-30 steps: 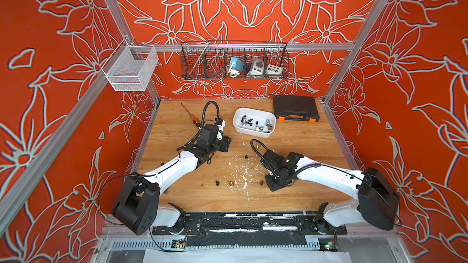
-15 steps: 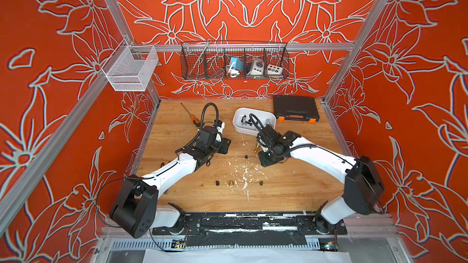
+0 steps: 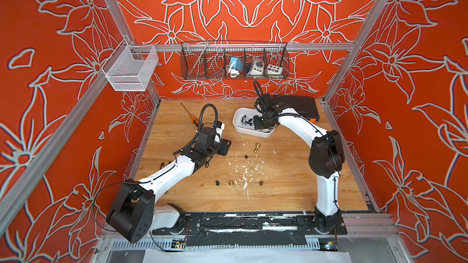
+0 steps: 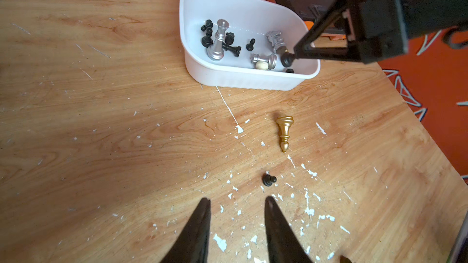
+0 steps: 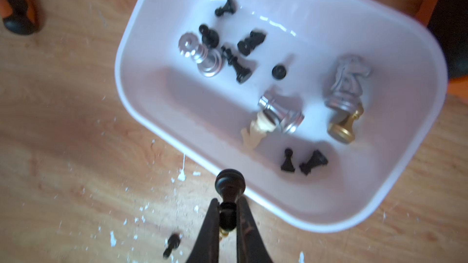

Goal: Put the chess pieces into the storage box
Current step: Place the chess piece in the storage box.

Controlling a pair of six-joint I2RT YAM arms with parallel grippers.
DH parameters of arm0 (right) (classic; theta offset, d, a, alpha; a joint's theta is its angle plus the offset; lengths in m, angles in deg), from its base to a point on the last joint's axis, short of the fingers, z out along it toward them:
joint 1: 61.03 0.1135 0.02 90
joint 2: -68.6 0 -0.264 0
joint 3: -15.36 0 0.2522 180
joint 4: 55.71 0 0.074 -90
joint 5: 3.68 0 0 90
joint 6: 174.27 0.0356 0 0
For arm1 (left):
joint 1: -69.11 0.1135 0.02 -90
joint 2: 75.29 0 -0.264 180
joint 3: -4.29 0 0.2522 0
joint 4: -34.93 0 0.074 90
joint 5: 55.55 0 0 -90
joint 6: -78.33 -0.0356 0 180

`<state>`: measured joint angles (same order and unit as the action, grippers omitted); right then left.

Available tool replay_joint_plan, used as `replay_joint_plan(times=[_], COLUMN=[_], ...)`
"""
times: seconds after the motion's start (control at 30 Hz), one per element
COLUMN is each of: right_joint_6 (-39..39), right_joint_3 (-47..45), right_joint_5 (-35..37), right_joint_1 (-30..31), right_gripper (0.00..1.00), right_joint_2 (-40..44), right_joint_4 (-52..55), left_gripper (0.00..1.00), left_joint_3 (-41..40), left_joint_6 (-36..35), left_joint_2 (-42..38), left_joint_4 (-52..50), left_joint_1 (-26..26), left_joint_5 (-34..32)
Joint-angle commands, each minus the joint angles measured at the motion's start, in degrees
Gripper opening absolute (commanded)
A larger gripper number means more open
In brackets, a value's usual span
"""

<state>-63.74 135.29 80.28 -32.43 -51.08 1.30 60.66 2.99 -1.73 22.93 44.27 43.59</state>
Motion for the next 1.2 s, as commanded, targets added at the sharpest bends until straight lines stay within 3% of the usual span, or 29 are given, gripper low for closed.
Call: replay_joint_plan(times=[0.0, 0.37, 0.77, 1.17], right_joint_6=[2.27, 7.09, 7.34, 6.44], right_joint_3=[4.61, 11.59, 16.54, 13.19], right_joint_5=[2.98, 9.76, 8.03, 7.81], right_joint_1=[-1.36, -5.07, -6.90, -7.03], right_gripper=[0.07, 0.07, 0.10, 0.22], right_joint_2=[-3.90, -11.97, -16.79, -14.09], right_joint_4=[-1.44, -3.26, -1.32, -3.62], left_gripper=[0.37, 0.37, 0.37, 0.37], left_joint_3=[-1.18, -4.42, -4.69, -5.43], left_joint_6=[0.57, 1.16, 1.42, 1.68], left_joint_2=[-1.82, -4.76, -5.20, -6.40], left_joint_4=[-0.88, -1.32, -1.76, -2.29], left_joint_1=[-0.12, -0.12, -0.12, -0.12], left_joint_5=[1.37, 2.08, 2.82, 2.37])
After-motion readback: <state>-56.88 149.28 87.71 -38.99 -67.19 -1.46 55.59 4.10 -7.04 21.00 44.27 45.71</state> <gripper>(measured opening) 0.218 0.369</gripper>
